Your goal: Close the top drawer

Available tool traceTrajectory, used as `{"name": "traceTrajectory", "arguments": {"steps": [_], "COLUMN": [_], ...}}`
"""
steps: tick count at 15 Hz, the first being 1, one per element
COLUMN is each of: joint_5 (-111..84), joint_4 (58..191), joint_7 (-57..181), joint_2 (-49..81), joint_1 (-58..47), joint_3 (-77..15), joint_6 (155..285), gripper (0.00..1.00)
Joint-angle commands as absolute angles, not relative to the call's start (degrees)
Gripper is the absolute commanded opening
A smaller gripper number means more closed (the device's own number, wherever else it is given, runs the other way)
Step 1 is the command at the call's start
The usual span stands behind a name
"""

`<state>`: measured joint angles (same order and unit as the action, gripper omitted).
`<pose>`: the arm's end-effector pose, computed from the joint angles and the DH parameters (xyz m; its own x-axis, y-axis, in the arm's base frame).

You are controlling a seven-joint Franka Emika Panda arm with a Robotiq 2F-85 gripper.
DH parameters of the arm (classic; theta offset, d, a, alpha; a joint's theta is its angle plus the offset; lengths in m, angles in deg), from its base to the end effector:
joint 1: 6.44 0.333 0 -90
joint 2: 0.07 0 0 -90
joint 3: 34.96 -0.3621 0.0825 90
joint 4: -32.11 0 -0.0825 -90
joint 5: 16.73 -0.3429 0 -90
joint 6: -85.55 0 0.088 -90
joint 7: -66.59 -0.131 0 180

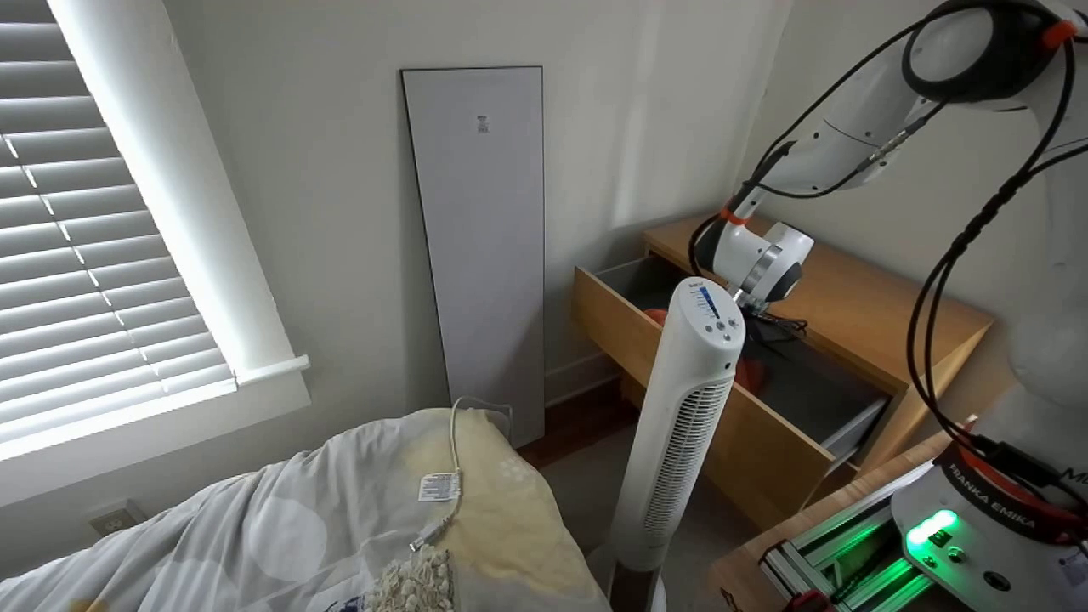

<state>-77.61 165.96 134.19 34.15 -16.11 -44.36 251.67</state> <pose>0.4799 -0.0441 0.1275 0.9878 0.0828 0.1320 0.1176 -0.9519 -0.2828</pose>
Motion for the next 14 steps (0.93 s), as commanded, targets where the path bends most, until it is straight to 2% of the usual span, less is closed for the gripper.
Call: {"name": "traceTrajectory", "arguments": {"steps": [1, 8, 14], "joint_5": [-75.1, -66.5, -67.3], "joint_4": [166.3, 166.7, 164.4], "joint_7": [137.9, 139.1, 139.7], "joint_2": [35.6, 35.7, 36.9], "joint_1": [-14.1, -11.4, -13.0], "joint_3": [-43.6, -37.5, -34.7], "joint_6": [256.7, 260.7, 268.0], "gripper": [0.0, 0.0, 0.0]}}
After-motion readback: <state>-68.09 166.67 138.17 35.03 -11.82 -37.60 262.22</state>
